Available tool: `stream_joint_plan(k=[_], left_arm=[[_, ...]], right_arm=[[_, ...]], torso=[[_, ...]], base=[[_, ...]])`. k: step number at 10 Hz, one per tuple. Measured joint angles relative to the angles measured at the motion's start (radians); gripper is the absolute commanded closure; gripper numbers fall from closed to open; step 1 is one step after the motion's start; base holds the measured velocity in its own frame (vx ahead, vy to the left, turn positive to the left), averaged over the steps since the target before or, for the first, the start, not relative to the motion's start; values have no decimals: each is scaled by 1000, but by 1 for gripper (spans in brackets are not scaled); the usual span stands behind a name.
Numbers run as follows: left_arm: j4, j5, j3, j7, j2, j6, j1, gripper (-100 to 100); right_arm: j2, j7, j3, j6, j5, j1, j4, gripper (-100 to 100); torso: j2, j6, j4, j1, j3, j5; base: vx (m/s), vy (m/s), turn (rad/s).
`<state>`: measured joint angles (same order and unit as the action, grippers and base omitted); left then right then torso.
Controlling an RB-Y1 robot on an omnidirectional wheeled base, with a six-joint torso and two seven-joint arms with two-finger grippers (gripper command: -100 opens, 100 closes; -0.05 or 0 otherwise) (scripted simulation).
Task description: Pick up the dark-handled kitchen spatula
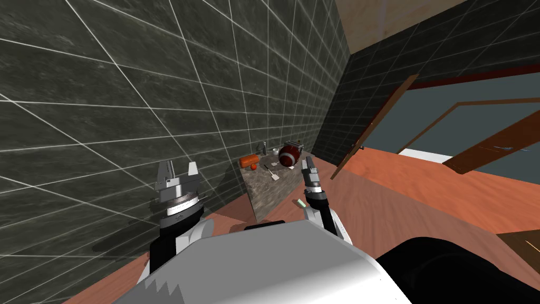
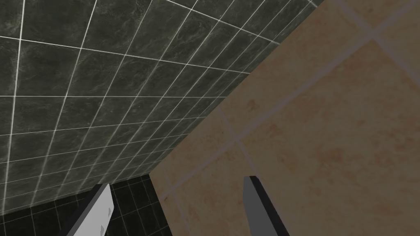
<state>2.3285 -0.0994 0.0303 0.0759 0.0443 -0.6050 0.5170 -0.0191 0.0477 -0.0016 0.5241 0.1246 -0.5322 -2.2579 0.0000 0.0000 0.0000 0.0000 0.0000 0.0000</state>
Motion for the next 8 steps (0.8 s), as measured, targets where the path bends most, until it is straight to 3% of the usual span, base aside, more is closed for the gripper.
stream_joint_plan(k=[8], left_arm=[[0,0,0,0,0,0,0,0]], right_arm=[[-209,4,32,-3,0,-26,56,-100]], torso=[[3,0,1,0,2,0]], base=[[-57,-5,71]])
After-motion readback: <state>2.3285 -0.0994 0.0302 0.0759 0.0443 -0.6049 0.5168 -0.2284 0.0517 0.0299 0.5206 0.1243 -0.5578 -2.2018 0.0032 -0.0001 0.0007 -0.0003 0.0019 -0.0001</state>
